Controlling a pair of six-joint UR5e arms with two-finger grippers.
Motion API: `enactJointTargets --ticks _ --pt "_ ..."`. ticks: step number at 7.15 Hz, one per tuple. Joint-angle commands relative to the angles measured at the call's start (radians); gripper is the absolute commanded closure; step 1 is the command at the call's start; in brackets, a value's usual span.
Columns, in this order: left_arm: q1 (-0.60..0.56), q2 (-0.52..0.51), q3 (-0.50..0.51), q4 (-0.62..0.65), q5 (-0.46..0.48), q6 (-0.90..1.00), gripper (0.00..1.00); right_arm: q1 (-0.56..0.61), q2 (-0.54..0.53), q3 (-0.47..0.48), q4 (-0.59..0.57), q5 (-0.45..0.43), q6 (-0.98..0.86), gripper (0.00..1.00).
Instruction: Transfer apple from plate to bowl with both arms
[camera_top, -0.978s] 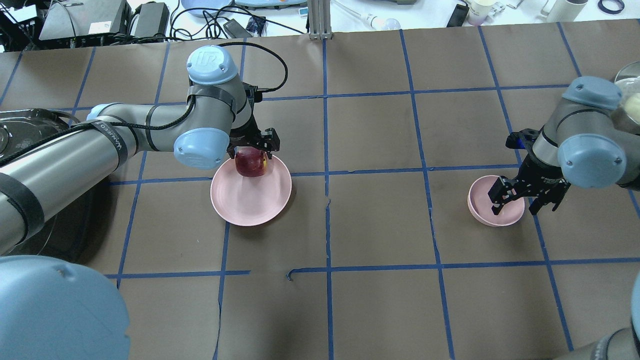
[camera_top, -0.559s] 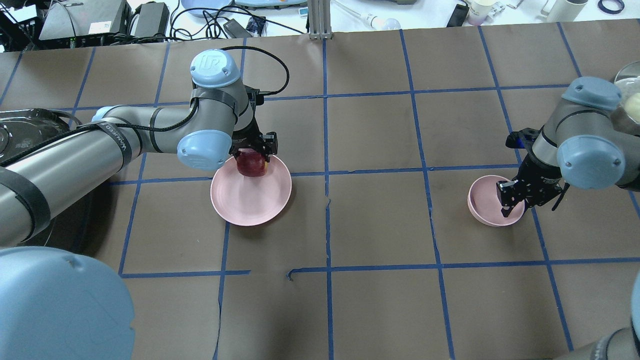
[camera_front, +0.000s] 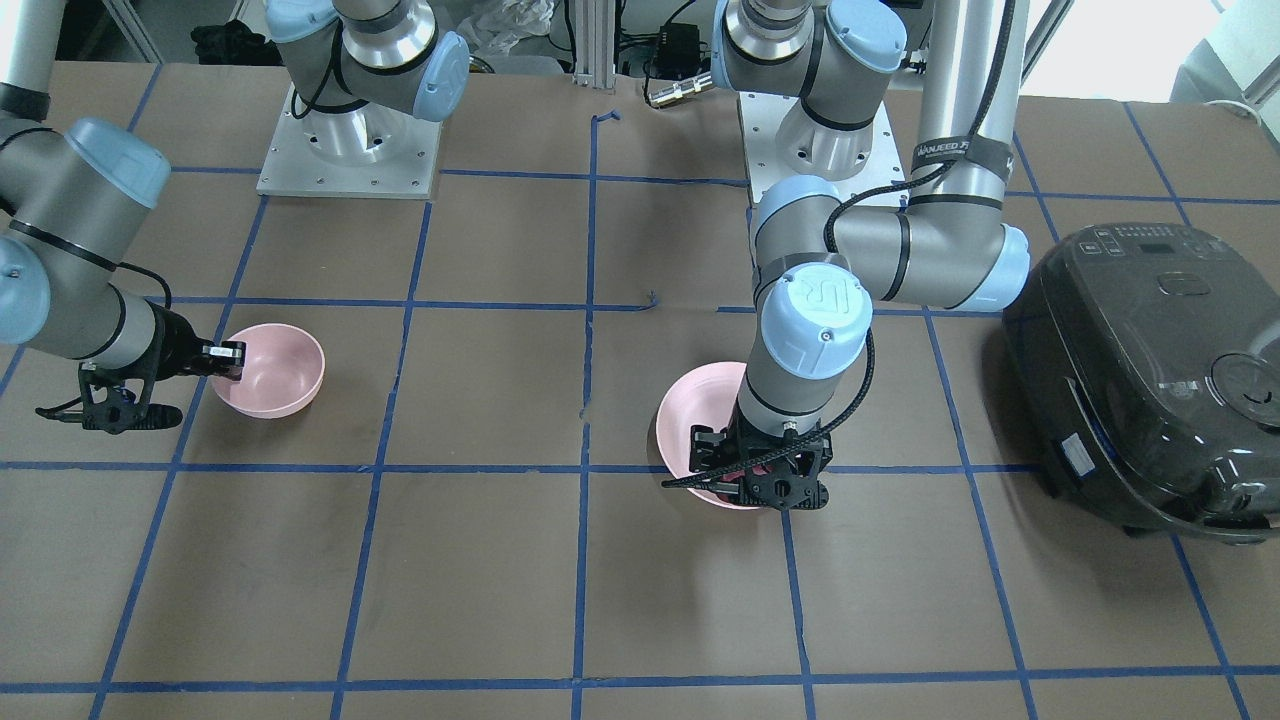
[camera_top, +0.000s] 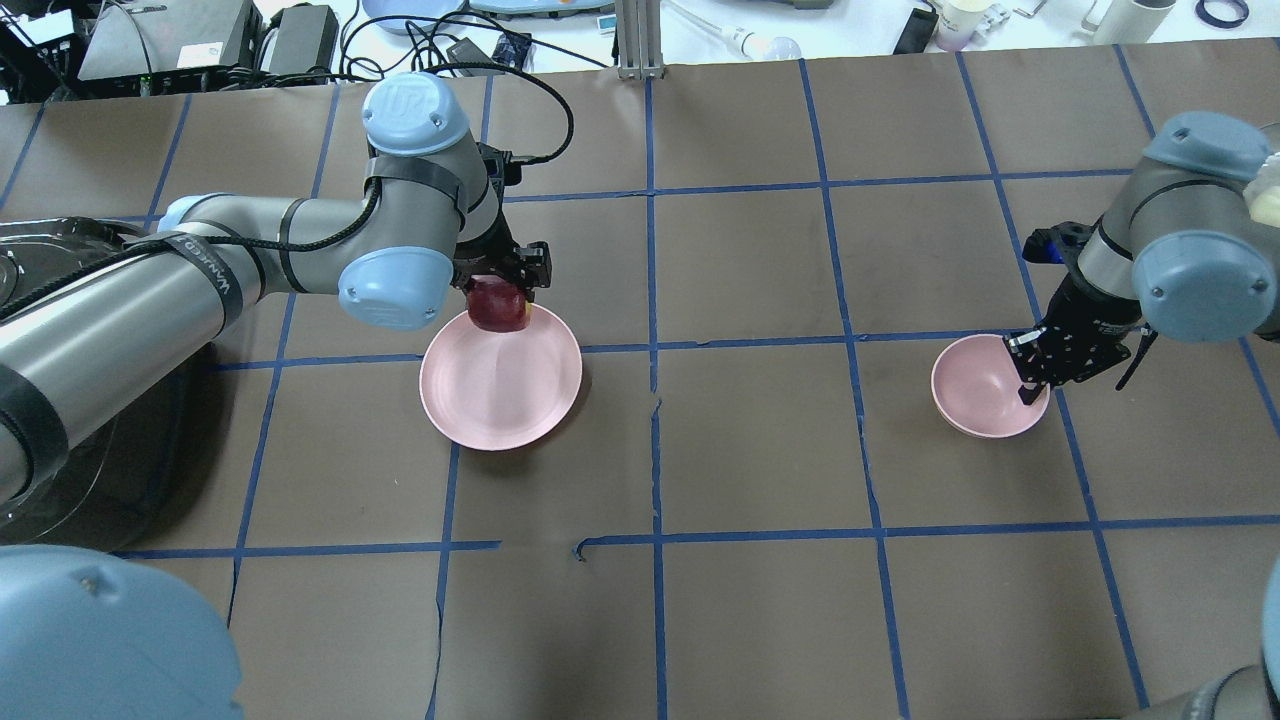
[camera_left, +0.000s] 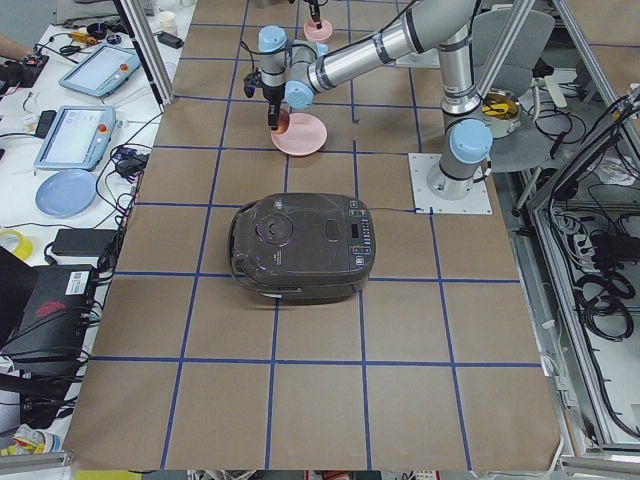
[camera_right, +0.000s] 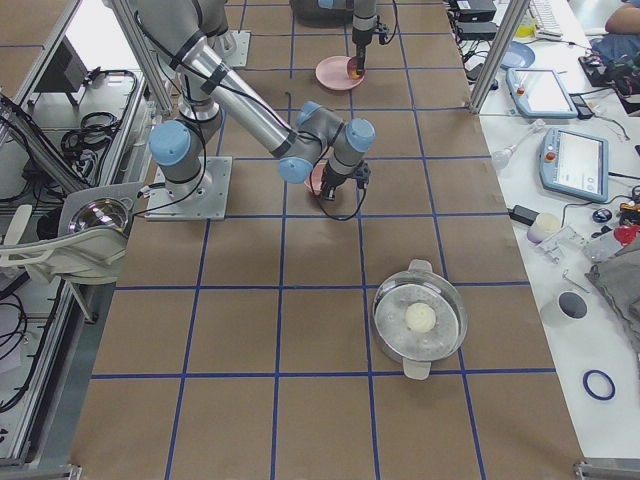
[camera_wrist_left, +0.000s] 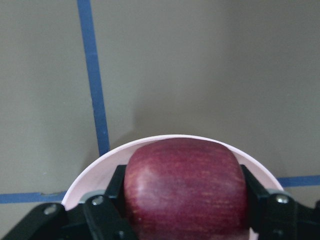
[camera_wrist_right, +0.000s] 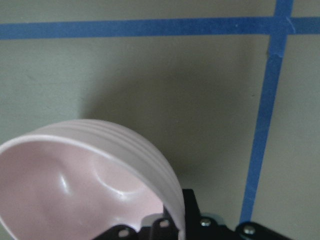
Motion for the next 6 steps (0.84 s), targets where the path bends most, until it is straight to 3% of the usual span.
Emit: enactJointTargets --ticks 1,3,5,6 --pt "0.001 0.028 0.004 -0.01 0.033 0.002 0.66 0.118 -0.009 -0.052 0.146 0.139 0.154 1.0" --pt "0.021 0.054 0.003 -0.048 0.033 0.022 0.66 0.247 0.001 -0.035 0.151 0.18 0.214 1.0" --pt "0.014 0.101 -0.001 -0.093 0.031 0.022 0.65 0.263 0.021 0.052 0.079 0.332 0.233 1.0" --pt "0.018 0.106 -0.011 -0.104 0.036 0.048 0.66 0.263 0.036 0.071 0.017 0.328 0.257 1.0"
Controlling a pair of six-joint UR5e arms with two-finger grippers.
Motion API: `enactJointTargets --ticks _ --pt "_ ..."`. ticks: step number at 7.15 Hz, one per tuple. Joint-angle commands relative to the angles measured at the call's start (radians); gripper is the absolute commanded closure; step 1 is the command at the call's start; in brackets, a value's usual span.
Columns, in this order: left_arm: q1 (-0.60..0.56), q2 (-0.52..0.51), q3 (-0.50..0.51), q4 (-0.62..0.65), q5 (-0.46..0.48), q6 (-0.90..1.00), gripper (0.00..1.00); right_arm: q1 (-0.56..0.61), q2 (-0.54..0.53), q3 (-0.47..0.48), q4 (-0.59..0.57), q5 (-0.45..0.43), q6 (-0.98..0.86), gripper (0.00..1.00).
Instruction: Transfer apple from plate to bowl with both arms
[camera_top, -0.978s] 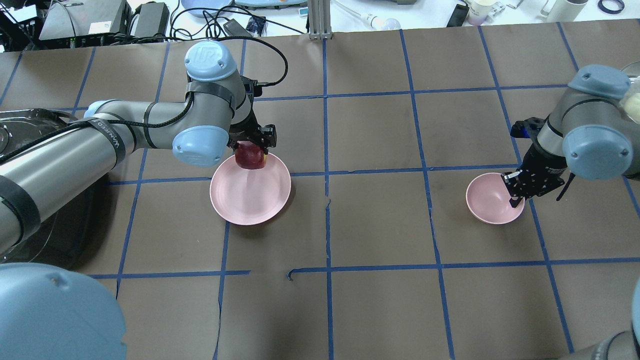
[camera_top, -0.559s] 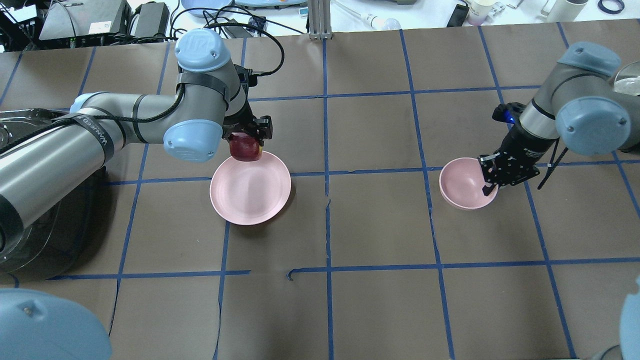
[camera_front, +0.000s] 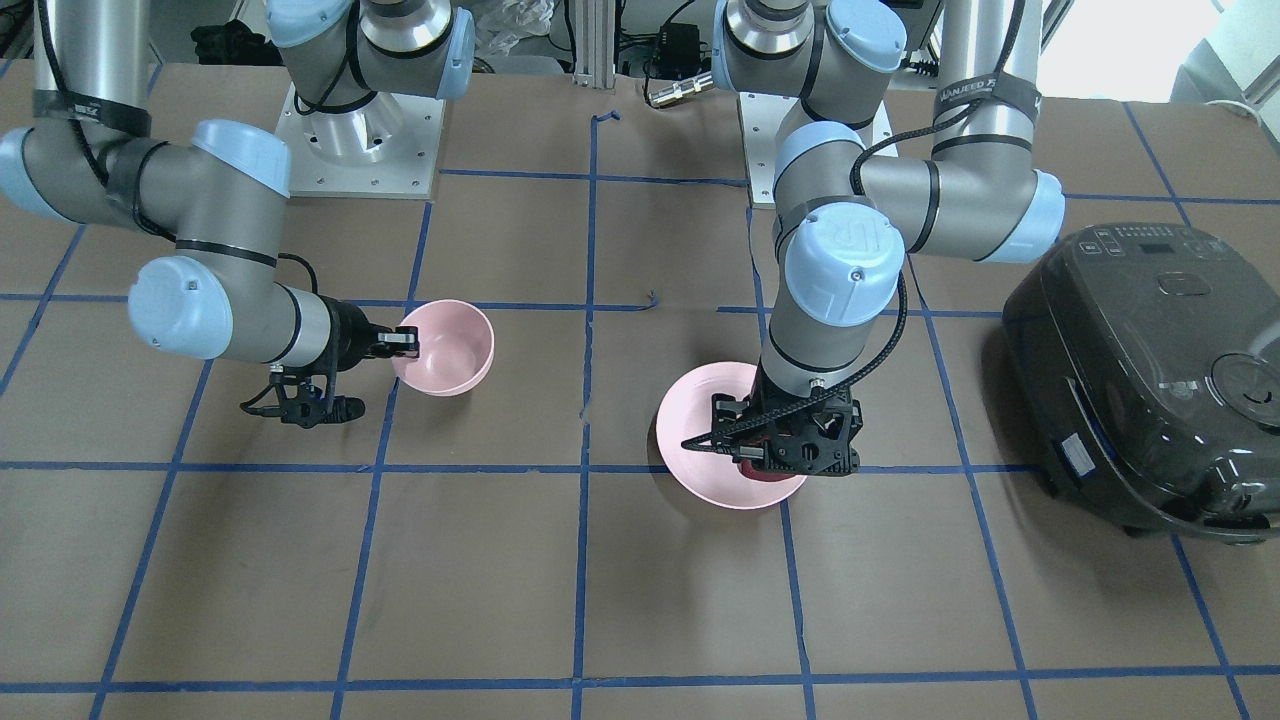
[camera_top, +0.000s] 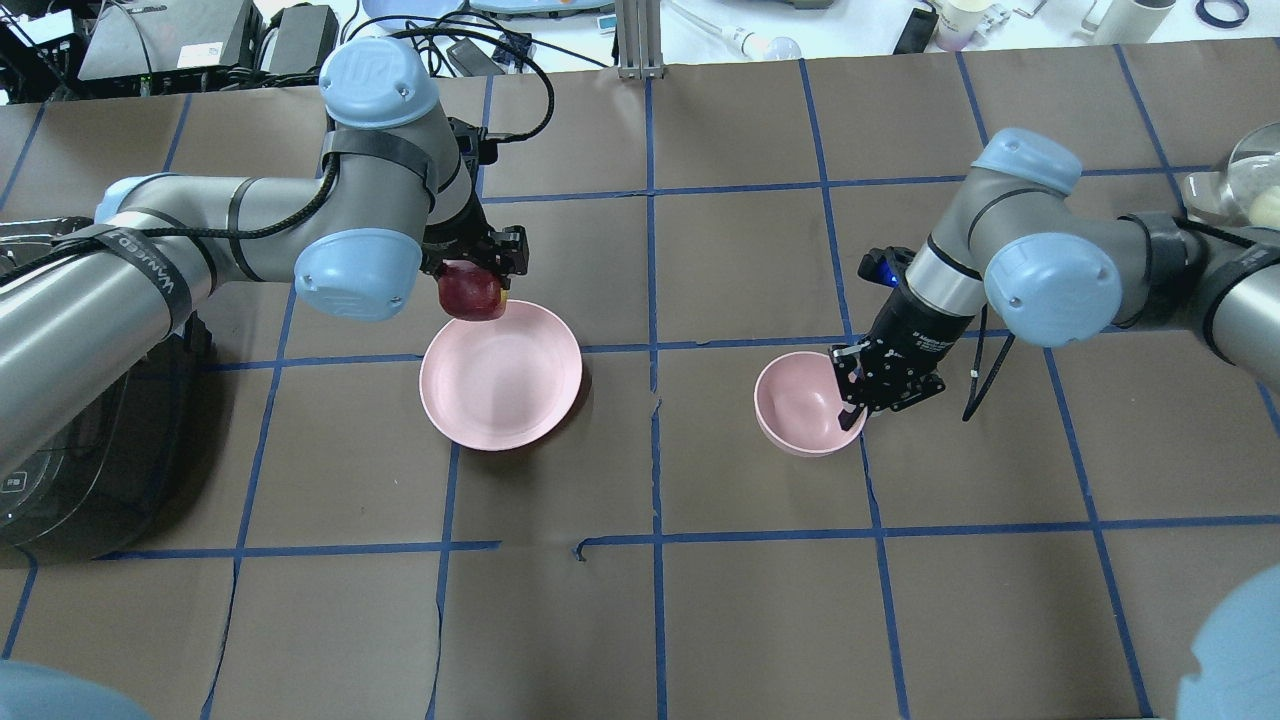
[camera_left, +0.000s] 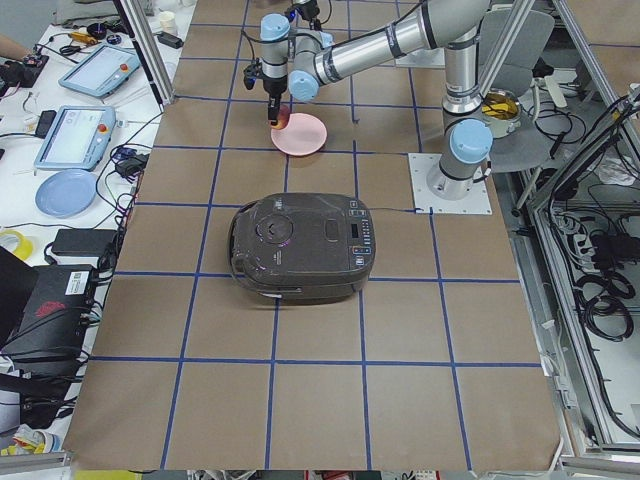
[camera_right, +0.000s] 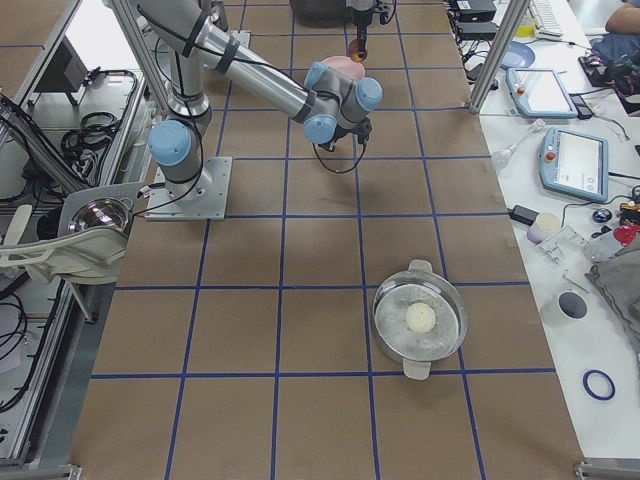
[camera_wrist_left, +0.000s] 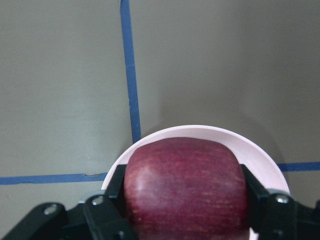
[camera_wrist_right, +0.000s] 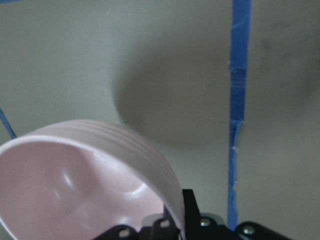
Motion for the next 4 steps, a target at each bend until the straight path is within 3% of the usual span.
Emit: enactJointTargets --ticks 1,2,3,4 --pt "0.004 0.015 -0.005 -0.022 0.005 0.027 0.66 0.006 0.037 0.04 -0.079 0.03 0.023 1.0" --pt "0.004 0.02 0.007 -0.02 0.003 0.027 0.66 0.006 0.04 0.034 -0.081 0.027 0.031 1.0" --pt "0.004 0.023 0.004 -0.022 0.003 0.029 0.66 0.006 0.046 0.034 -0.111 -0.012 0.032 0.57" --pt "-0.003 0.029 0.006 -0.022 0.0 0.029 0.66 0.007 0.035 0.034 -0.128 -0.028 0.037 0.22"
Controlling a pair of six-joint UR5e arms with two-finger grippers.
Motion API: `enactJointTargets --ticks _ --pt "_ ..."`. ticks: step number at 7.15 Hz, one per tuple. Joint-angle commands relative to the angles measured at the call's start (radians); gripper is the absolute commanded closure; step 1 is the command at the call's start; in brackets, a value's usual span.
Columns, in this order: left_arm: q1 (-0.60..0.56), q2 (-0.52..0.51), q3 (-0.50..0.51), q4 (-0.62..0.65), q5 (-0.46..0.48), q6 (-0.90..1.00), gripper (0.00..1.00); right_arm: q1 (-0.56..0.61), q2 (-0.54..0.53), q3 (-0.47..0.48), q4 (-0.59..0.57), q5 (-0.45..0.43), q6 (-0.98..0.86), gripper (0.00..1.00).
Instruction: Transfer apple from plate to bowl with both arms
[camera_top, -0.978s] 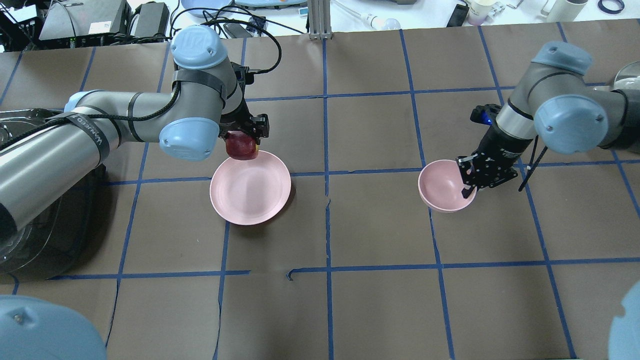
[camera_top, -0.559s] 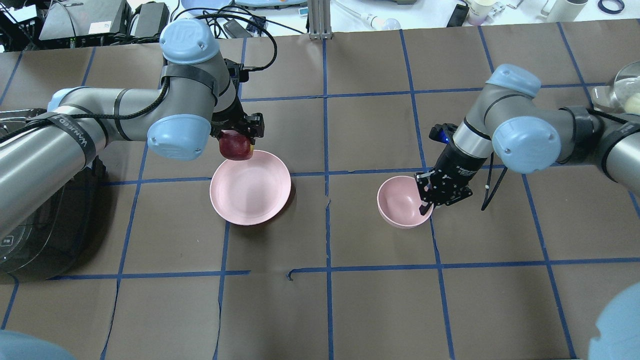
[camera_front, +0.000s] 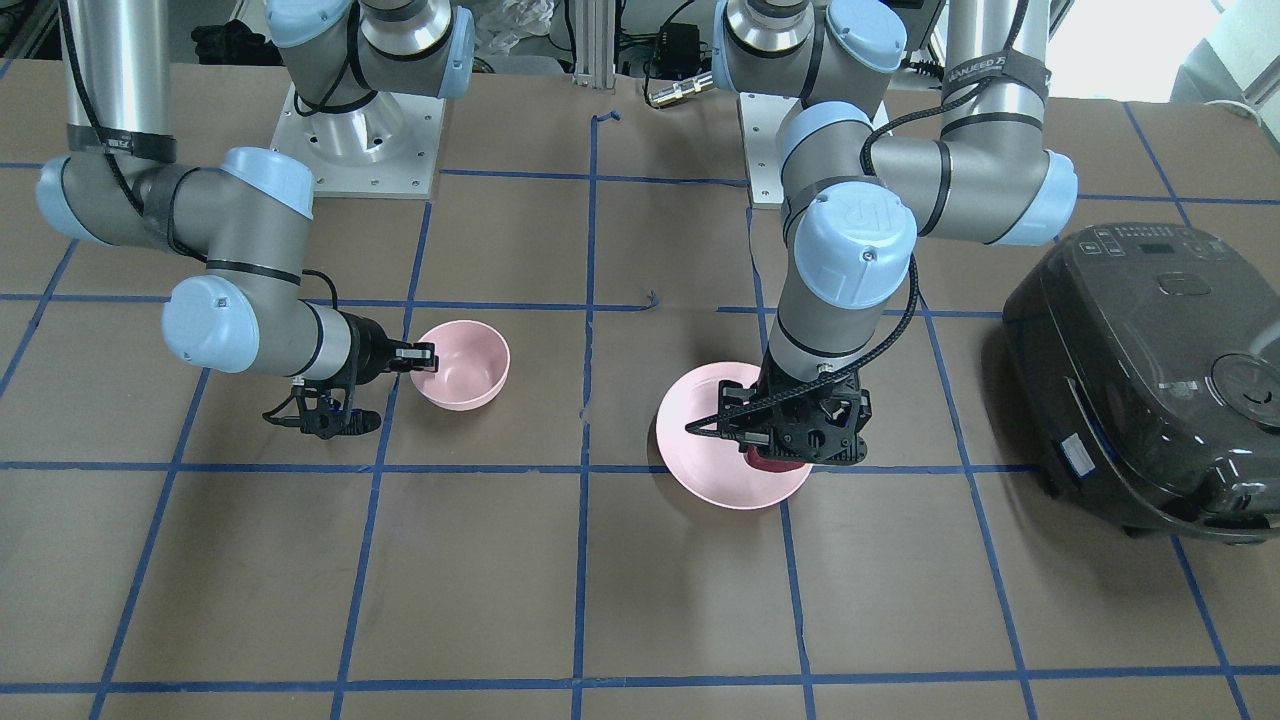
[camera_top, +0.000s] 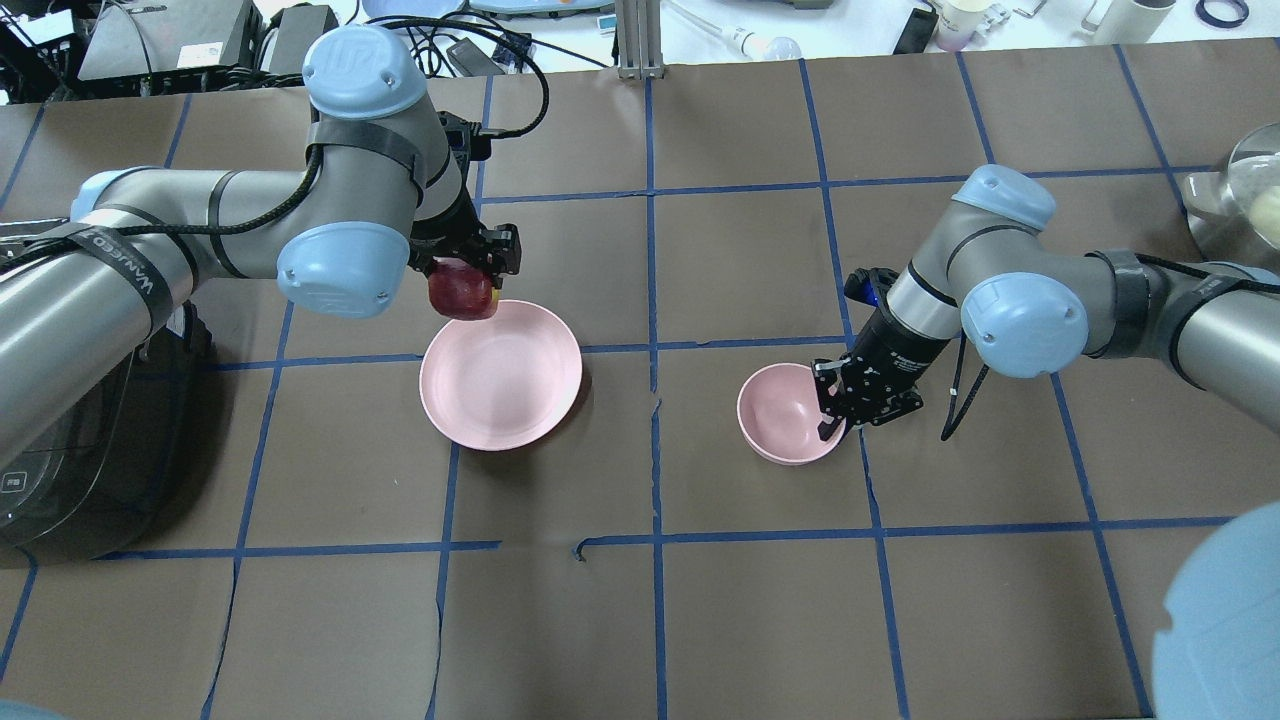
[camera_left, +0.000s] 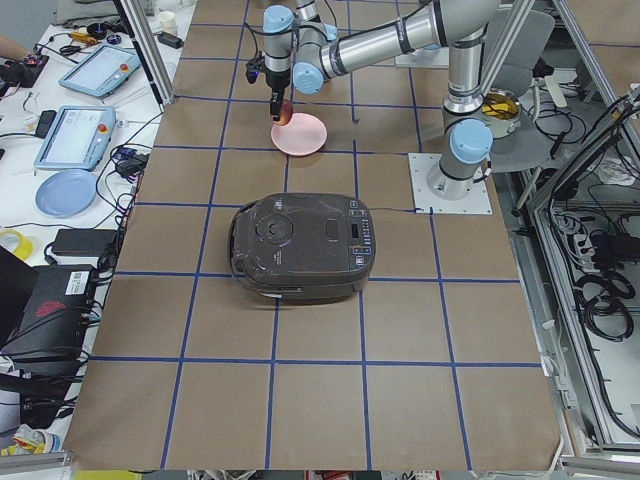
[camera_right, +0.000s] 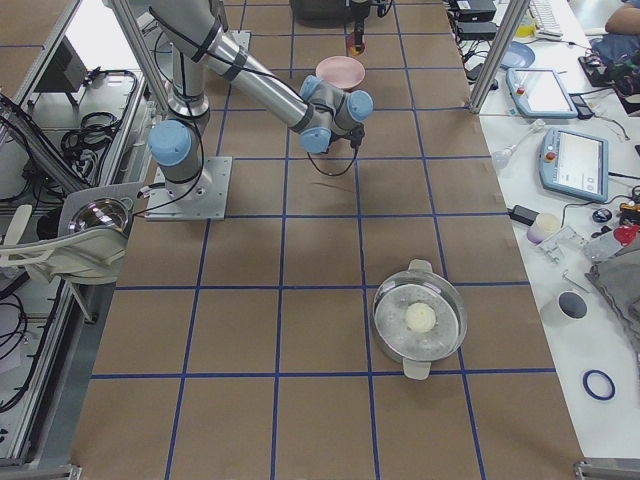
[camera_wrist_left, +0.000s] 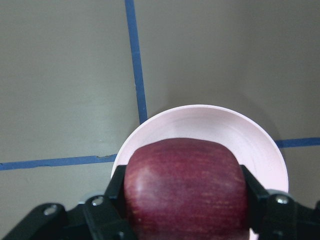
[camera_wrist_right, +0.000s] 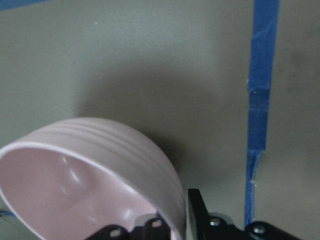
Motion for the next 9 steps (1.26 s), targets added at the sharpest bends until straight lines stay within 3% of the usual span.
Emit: enactJointTargets --ticks 1,2,4,6,9 --pt "-0.018 0.022 0.0 -0.004 -0.015 -0.005 0.66 0.01 -0.012 -0.01 -0.023 -0.029 0.005 0.0" --pt "-0.045 0.034 0.0 -0.007 -0.018 -0.017 0.67 0.015 -0.046 -0.058 -0.004 -0.093 0.004 0.0" --pt "-0.113 0.045 0.003 -0.007 -0.079 -0.174 0.67 0.001 -0.13 -0.203 0.207 -0.112 -0.013 0.0" --pt "-0.223 0.017 0.005 0.025 -0.081 -0.395 0.69 -0.01 -0.208 -0.303 0.417 -0.255 -0.021 0.0" --pt "-0.466 -0.029 0.043 0.099 -0.076 -0.73 0.71 -0.095 -0.248 -0.362 0.523 -0.267 -0.206 0.0"
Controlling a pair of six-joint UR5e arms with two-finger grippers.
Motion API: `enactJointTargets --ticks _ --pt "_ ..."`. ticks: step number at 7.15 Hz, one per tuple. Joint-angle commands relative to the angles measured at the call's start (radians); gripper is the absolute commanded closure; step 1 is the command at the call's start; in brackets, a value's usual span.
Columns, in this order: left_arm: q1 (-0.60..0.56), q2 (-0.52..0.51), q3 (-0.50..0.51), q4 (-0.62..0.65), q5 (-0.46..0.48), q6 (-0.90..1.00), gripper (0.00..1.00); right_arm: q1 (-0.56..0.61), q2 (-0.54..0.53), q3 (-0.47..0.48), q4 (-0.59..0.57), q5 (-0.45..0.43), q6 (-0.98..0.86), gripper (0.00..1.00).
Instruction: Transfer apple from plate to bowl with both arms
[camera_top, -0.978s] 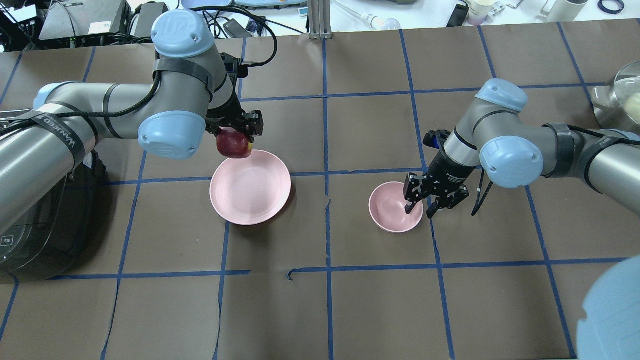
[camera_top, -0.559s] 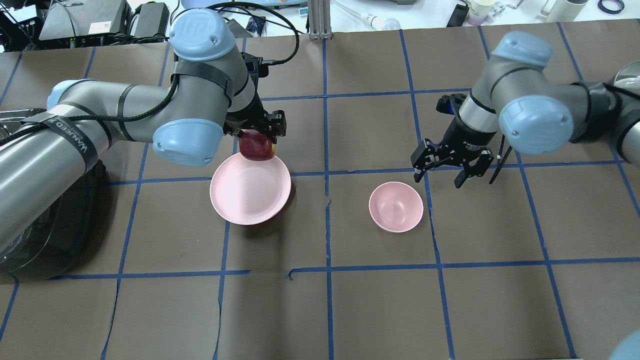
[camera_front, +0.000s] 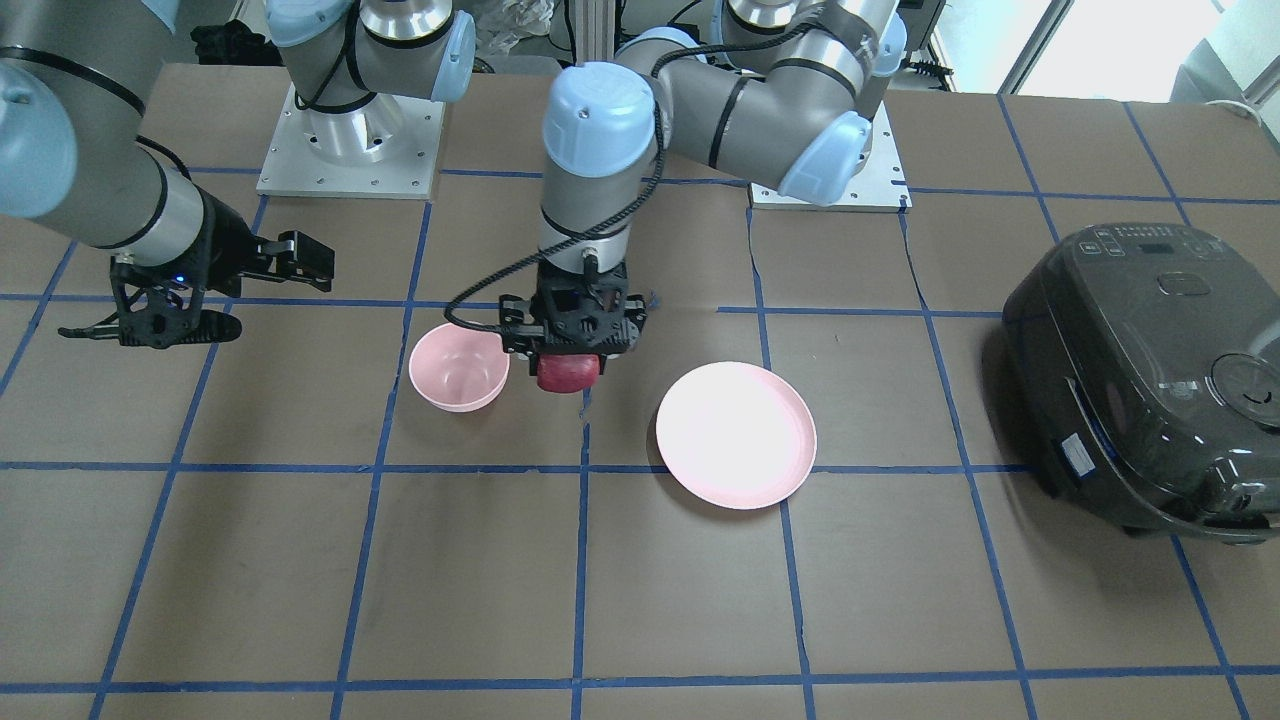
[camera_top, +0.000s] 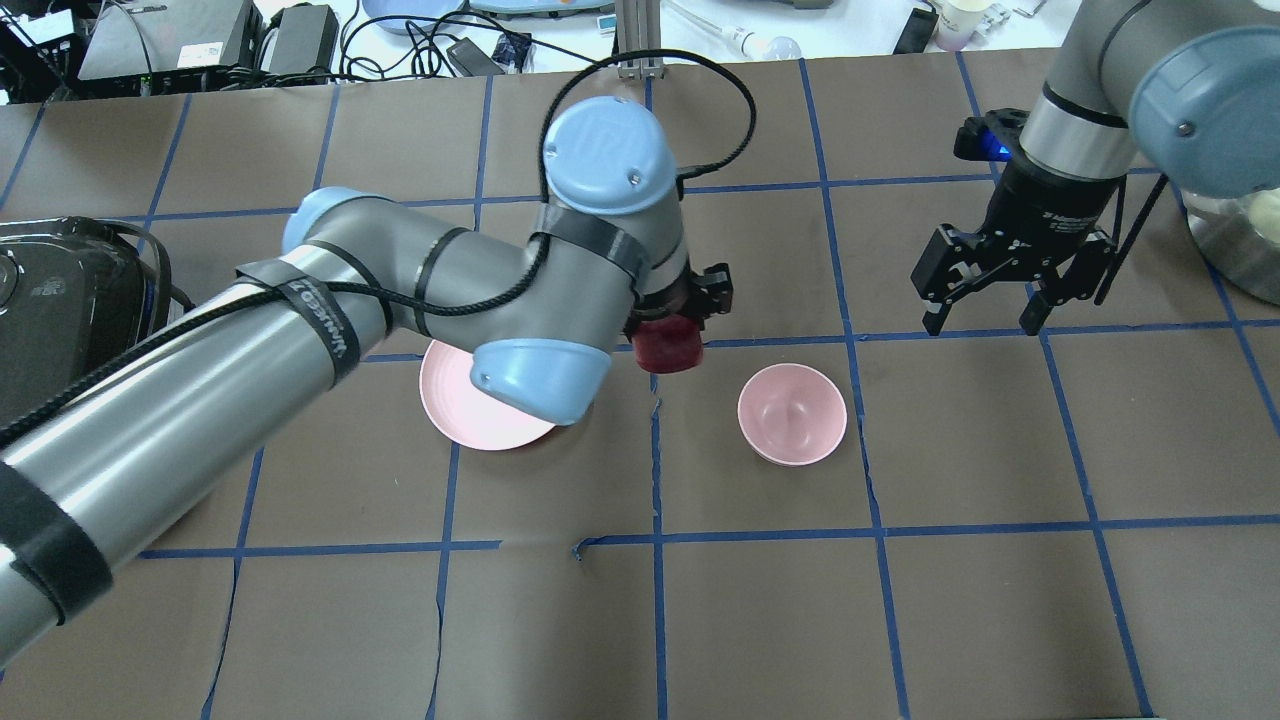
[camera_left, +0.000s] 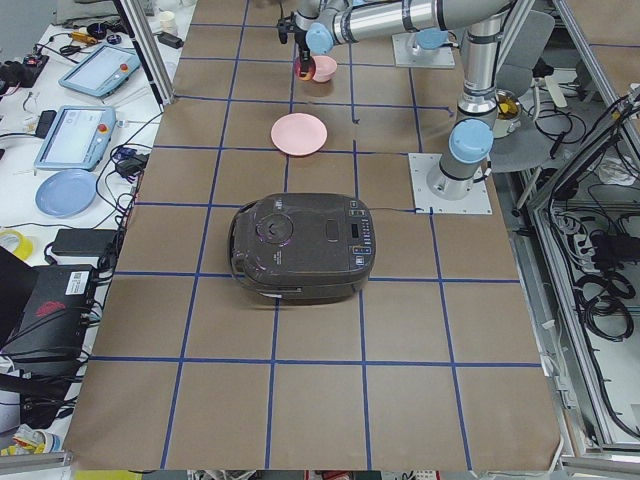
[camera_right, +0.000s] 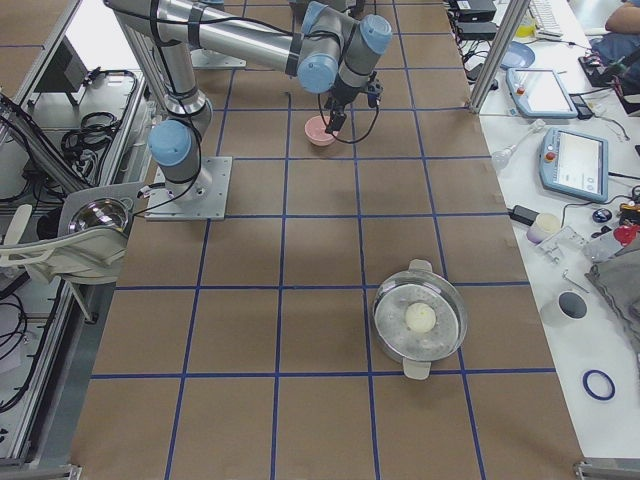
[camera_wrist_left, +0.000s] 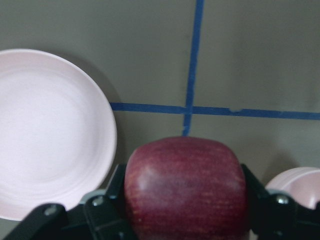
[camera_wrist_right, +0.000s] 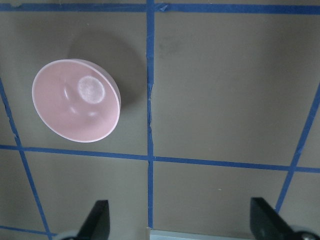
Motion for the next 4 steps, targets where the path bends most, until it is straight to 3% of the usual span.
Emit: enactJointTargets --ticks 1,4 --pt "-0.122 -0.046 0.041 0.014 0.026 -0.147 0.72 -0.035 -0.056 -0.062 0.132 -0.001 -0.063 0.0" --pt "-0.187 -0.129 0.092 0.022 0.094 -0.234 0.72 -0.049 -0.075 -0.113 0.19 -0.048 -0.066 0.0"
